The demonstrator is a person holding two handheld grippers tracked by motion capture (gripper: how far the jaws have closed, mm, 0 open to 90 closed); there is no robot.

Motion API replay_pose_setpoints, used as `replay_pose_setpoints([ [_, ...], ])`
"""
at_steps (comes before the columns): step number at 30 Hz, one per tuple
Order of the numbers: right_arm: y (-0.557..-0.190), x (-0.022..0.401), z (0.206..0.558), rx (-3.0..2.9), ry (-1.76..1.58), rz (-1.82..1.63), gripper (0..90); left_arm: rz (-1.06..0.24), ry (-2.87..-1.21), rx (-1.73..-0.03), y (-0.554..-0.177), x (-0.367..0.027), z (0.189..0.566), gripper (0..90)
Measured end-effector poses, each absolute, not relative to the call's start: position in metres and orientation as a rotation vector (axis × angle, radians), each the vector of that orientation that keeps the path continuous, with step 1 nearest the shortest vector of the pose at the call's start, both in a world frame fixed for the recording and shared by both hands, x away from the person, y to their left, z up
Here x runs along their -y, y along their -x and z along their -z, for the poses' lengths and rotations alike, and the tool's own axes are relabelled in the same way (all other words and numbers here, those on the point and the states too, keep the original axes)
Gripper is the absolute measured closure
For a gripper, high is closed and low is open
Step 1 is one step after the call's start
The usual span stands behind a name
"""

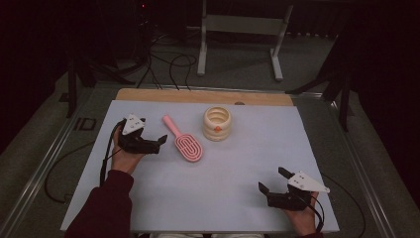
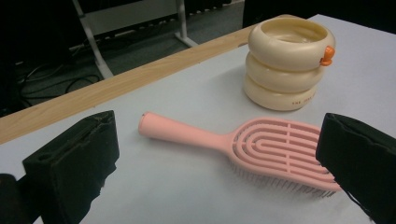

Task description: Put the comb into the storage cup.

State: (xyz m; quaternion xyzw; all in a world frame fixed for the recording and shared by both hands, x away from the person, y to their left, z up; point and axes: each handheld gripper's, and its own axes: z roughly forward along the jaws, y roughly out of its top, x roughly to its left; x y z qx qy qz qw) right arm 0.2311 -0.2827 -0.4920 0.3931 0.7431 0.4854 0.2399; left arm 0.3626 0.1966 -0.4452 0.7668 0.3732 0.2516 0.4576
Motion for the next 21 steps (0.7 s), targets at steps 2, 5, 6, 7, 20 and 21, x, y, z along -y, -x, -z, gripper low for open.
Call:
replay_pose_setpoints([
  [2, -0.231, 0.283, 0.492, -2.034, -1.076, -1.328, 8.3, -0.619, -1.892, -0.920, -0.365, -0.196, 0.445, 0.0],
  [5, -0.231, 0.283, 0.492, -2.035, -1.076, -1.328, 8.3, -0.617, -1.897, -0.922, -0.368, -0.194, 0.445, 0.0],
  [6, -0.231, 0.283, 0.492, -2.035, -1.076, -1.329, 8.3, -0.614, -1.896, -0.923, -0.369, -0.194, 0.445, 0.0],
  [7, -0.231, 0.283, 0.492, -2.035, -1.075, -1.329, 8.3, -0.613, -1.898, -0.923, -0.370, -0.193, 0.445, 0.0],
  [20, -0.231, 0.283, 0.492, -2.038, -1.073, -1.331, 8.3, -0.591, -1.918, -0.950, -0.389, -0.186, 0.447, 1.2],
  [21, -0.231, 0.283, 0.492, -2.038, -1.072, -1.332, 8.3, -0.591, -1.918, -0.950, -0.389, -0.186, 0.447, 1.5],
])
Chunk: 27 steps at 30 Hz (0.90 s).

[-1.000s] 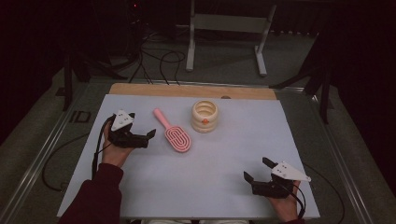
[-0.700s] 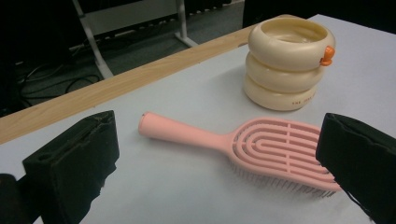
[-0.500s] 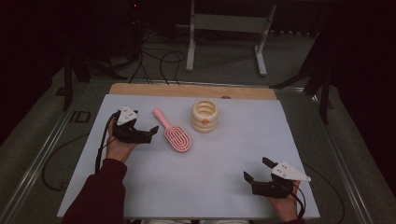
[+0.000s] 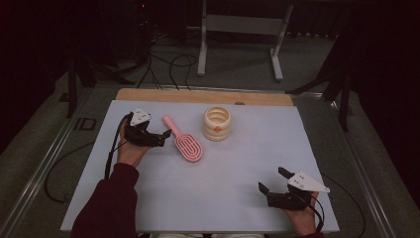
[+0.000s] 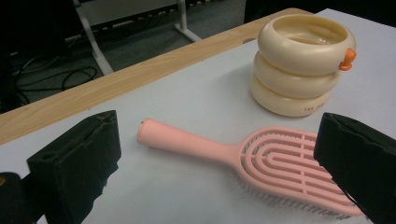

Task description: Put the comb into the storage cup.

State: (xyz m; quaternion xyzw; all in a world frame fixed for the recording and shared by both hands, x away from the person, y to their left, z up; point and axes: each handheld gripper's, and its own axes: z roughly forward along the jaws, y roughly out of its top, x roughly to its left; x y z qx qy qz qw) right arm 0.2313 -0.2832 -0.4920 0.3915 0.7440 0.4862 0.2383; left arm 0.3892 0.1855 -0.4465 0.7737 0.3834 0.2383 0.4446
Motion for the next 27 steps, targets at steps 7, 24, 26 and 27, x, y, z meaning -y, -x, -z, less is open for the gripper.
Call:
replay_pose_setpoints([
  [7, -0.231, 0.283, 0.492, -2.038, -1.072, -1.333, 8.3, -0.590, -1.936, -0.969, -0.400, -0.184, 0.445, 4.7],
  [24, -0.231, 0.284, 0.492, -2.041, -1.071, -1.338, 8.3, -0.618, -2.009, -0.985, -0.419, -0.167, 0.449, 54.3],
  [26, -0.231, 0.284, 0.492, -2.040, -1.068, -1.341, 8.3, -0.586, -2.024, -0.995, -0.425, -0.165, 0.451, 60.4],
  [27, -0.232, 0.284, 0.492, -2.040, -1.067, -1.341, 8.3, -0.581, -2.032, -1.003, -0.426, -0.165, 0.452, 64.1],
])
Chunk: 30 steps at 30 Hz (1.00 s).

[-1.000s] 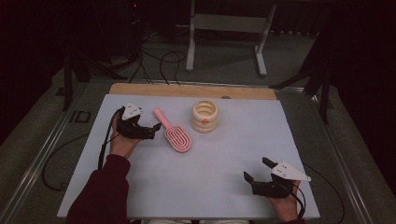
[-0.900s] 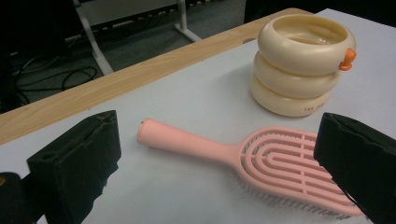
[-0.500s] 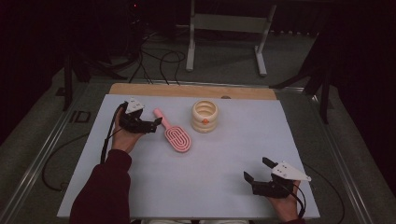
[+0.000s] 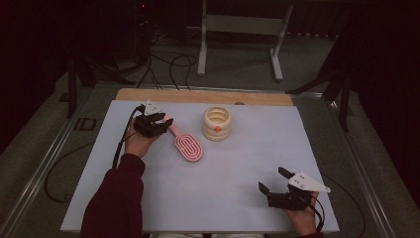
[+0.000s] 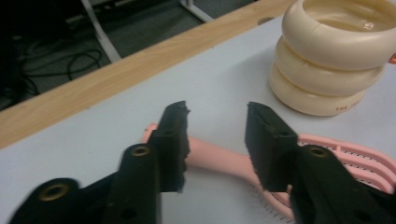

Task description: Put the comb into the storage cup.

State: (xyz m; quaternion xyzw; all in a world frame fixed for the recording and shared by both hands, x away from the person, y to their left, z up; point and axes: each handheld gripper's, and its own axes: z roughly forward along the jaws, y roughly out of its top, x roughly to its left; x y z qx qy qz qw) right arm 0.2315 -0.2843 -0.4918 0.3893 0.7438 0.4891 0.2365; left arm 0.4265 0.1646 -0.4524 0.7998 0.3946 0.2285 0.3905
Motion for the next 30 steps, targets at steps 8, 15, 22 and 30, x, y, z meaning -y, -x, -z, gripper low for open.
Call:
replay_pose_setpoints([
  [8, -0.232, 0.285, 0.492, -2.039, -1.069, -1.343, 8.3, -0.535, -2.065, -1.032, -0.439, -0.160, 0.463, 89.3],
  [15, -0.231, 0.285, 0.492, -2.036, -1.072, -1.348, 8.3, -0.514, -2.115, -1.080, -0.450, -0.154, 0.476, 89.9],
  [22, -0.232, 0.285, 0.491, -2.036, -1.071, -1.354, 8.3, -0.483, -2.126, -1.134, -0.457, -0.152, 0.489, 89.9],
  [30, -0.232, 0.286, 0.491, -2.035, -1.074, -1.353, 8.3, -0.462, -2.137, -1.146, -0.461, -0.147, 0.497, 89.9],
])
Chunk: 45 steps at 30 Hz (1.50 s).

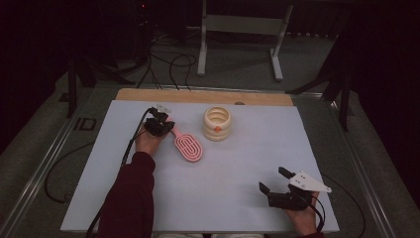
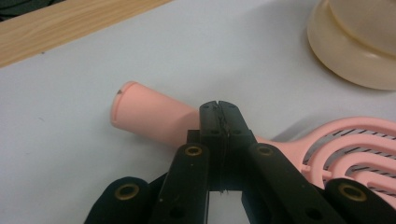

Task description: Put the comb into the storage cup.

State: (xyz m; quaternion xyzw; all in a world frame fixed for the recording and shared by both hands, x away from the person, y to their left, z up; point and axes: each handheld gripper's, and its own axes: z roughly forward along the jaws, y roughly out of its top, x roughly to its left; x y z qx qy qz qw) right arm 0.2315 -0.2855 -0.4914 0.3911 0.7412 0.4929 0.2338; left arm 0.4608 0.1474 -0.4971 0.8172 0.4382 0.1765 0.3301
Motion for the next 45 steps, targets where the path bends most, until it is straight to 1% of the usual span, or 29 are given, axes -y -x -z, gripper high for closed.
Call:
replay_pose_setpoints([
  [8, -0.232, 0.285, 0.492, -2.038, -1.071, -1.354, 8.3, -0.447, -2.161, -1.084, -0.463, -0.133, 0.497, 89.8],
  [17, -0.232, 0.286, 0.492, -2.038, -1.069, -1.351, 8.3, -0.390, -2.230, -1.043, -0.465, -0.118, 0.505, 89.8],
  [22, -0.231, 0.286, 0.491, -2.038, -1.070, -1.353, 8.3, -0.374, -2.248, -1.034, -0.463, -0.117, 0.506, 89.8],
  [28, -0.231, 0.286, 0.491, -2.038, -1.069, -1.353, 8.3, -0.387, -2.268, -1.021, -0.460, -0.117, 0.503, 89.8],
  [37, -0.231, 0.286, 0.491, -2.037, -1.071, -1.352, 8.3, -0.409, -2.296, -1.064, -0.464, -0.122, 0.508, 89.7],
  [45, -0.231, 0.286, 0.491, -2.038, -1.069, -1.355, 8.3, -0.413, -2.295, -1.072, -0.460, -0.130, 0.506, 89.7],
])
